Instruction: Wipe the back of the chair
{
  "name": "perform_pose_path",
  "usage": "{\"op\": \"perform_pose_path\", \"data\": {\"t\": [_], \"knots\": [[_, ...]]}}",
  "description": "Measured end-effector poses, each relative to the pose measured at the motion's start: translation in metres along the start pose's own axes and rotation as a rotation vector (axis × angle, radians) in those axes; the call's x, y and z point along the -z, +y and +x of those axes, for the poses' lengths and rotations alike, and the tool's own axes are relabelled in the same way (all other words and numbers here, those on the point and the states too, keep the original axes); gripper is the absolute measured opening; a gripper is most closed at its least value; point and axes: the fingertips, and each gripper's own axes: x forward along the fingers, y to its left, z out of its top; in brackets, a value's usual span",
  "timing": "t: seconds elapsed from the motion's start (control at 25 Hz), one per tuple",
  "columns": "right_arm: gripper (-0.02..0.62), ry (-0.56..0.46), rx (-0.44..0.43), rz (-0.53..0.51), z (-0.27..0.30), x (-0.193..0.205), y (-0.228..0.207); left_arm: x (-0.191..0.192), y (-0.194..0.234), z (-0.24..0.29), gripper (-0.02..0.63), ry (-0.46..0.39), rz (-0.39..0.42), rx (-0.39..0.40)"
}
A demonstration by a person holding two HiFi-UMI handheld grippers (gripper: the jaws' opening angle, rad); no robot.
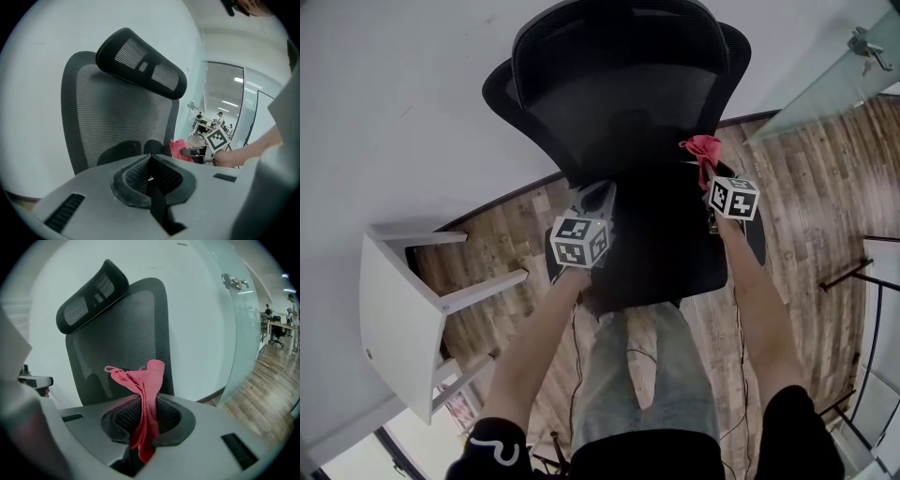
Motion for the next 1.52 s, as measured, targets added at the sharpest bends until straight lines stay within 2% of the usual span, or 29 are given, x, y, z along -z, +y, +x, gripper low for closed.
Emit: {"op": "perform_pose_path", "data": {"t": [0.4,0.68,0.96,1.16,1.52], "knots": [[0.064,0.03,-0.075,-0.04,0.019,0.019,0.108,0.02,0.053,-0.057,0.025,-0.011,-0.024,-0.039],[0.064,0.07,-0.193,-0.087,0.05,0.046,0.207,0.039,0.105,-0.104,0.025,-0.015,-0.053,-0.086],[0.066,0.099,-0.257,-0.204,0.072,0.071,0.289,0.054,0.154,-0.145,0.025,-0.028,-0.088,-0.134],[0.067,0.125,-0.27,-0.273,0.086,0.09,0.32,0.06,0.17,-0.161,0.025,-0.031,-0.088,-0.145],[0.069,0.122,-0.258,-0.301,0.107,0.094,0.339,0.064,0.187,-0.172,0.025,-0.048,-0.07,-0.164]]}}
